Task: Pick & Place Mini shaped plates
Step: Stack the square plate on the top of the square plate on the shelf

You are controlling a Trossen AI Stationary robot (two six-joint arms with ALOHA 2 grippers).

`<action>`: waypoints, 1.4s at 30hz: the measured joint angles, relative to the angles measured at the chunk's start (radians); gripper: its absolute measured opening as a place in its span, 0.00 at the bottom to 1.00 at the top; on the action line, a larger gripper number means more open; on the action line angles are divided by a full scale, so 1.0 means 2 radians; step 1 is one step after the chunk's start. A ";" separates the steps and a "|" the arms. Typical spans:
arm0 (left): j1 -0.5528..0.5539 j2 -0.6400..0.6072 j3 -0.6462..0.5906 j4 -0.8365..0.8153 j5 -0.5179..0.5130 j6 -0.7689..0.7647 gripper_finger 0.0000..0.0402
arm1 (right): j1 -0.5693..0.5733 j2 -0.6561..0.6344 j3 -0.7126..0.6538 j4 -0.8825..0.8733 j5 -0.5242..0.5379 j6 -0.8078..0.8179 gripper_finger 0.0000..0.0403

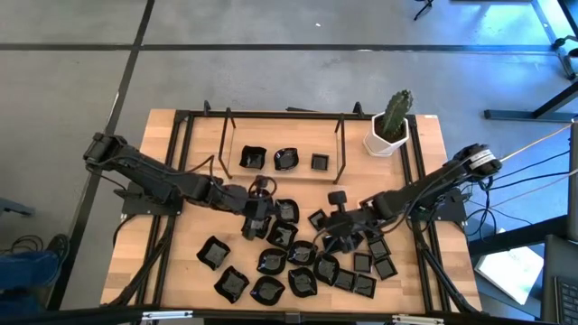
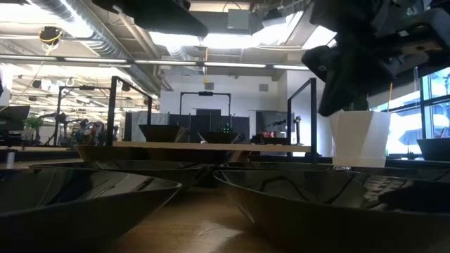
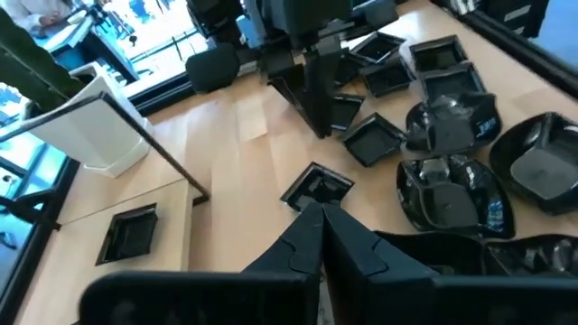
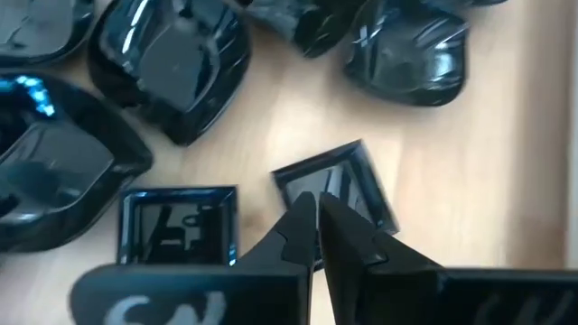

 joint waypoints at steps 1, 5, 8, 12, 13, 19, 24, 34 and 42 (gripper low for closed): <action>0.000 0.000 0.000 -0.002 -0.001 0.000 0.01 | 0.000 0.001 0.000 -0.003 -0.005 0.001 0.05; 0.000 0.000 0.000 -0.003 -0.005 0.022 0.01 | 0.000 0.001 0.000 -0.001 -0.008 0.002 0.05; 0.002 0.000 0.000 0.006 -0.005 0.054 0.02 | 0.000 0.001 0.000 0.002 0.000 0.004 0.05; 0.008 0.016 0.000 0.054 -0.005 0.053 0.01 | 0.000 -0.001 -0.001 0.002 0.005 0.024 0.05; 0.010 0.022 0.000 0.071 -0.004 0.042 0.01 | 0.000 -0.002 -0.001 0.003 0.000 0.016 0.05; 0.031 0.088 0.050 0.042 0.014 0.017 0.01 | 0.002 -0.056 -0.034 0.085 -0.023 -0.004 0.01; 0.043 0.195 0.134 0.007 0.094 0.040 0.01 | 0.002 -0.109 -0.066 0.103 -0.019 0.007 0.03; 0.055 0.335 0.310 -0.132 0.108 0.053 0.13 | 0.005 -0.133 -0.085 0.089 -0.049 0.018 0.01; 0.060 0.399 0.425 -0.293 0.113 0.057 0.39 | 0.005 -0.138 -0.085 0.073 -0.049 0.040 0.04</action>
